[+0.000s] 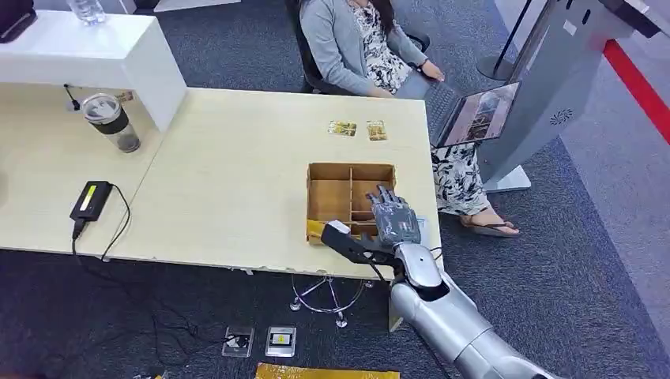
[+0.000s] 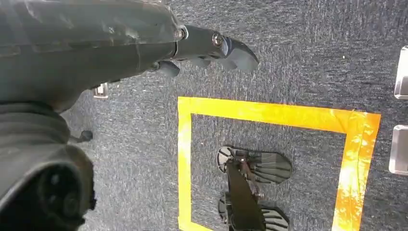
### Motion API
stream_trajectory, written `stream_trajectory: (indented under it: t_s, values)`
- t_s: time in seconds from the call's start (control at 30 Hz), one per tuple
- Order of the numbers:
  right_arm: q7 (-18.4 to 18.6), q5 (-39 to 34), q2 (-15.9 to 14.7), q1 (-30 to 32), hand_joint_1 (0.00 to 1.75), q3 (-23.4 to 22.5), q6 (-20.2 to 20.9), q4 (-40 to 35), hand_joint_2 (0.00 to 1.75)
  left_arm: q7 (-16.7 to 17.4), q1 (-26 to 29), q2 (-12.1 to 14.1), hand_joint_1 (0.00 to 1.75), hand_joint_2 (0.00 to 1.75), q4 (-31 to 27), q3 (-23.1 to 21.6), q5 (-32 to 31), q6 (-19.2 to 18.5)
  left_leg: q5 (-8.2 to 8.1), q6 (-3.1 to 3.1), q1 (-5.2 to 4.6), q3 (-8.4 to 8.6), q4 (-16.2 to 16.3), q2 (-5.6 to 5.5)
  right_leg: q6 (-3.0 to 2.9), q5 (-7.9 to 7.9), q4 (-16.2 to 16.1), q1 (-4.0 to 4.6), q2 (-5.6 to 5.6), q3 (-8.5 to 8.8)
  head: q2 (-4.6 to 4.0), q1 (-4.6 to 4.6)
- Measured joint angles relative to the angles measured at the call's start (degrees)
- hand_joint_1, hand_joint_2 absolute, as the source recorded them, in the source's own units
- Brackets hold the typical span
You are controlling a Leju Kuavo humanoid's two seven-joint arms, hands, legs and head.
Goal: Pass the card to the sensor for recognition and then transmit it.
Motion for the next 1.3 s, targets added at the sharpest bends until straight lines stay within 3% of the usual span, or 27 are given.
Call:
stream_trajectory:
  t_s: [0.93, 1.3]
  values:
    - [-1.8, -1.2, 0.2, -1.2, 1.75, -0.1, -3.7, 3.4, 1.75, -0.1, 0.0, 0.1, 0.00, 0.00, 0.0, -0.2, -1.4, 0.0, 0.00, 0.00, 0.00, 0.02, 0.0, 0.00, 0.00, 0.00, 0.0, 0.00, 0.02, 0.01, 0.00, 0.00]
    - [-2.5, -2.1, -0.6, -3.6, 1.75, -2.7, -4.4, 4.5, 1.75, -0.2, 0.0, 0.2, 0.00, 0.00, 0.0, -0.2, -1.7, 0.0, 0.00, 0.00, 0.00, 0.02, 0.0, 0.02, -0.01, 0.01, 0.0, 0.00, 0.04, -0.01, 0.00, 0.00]
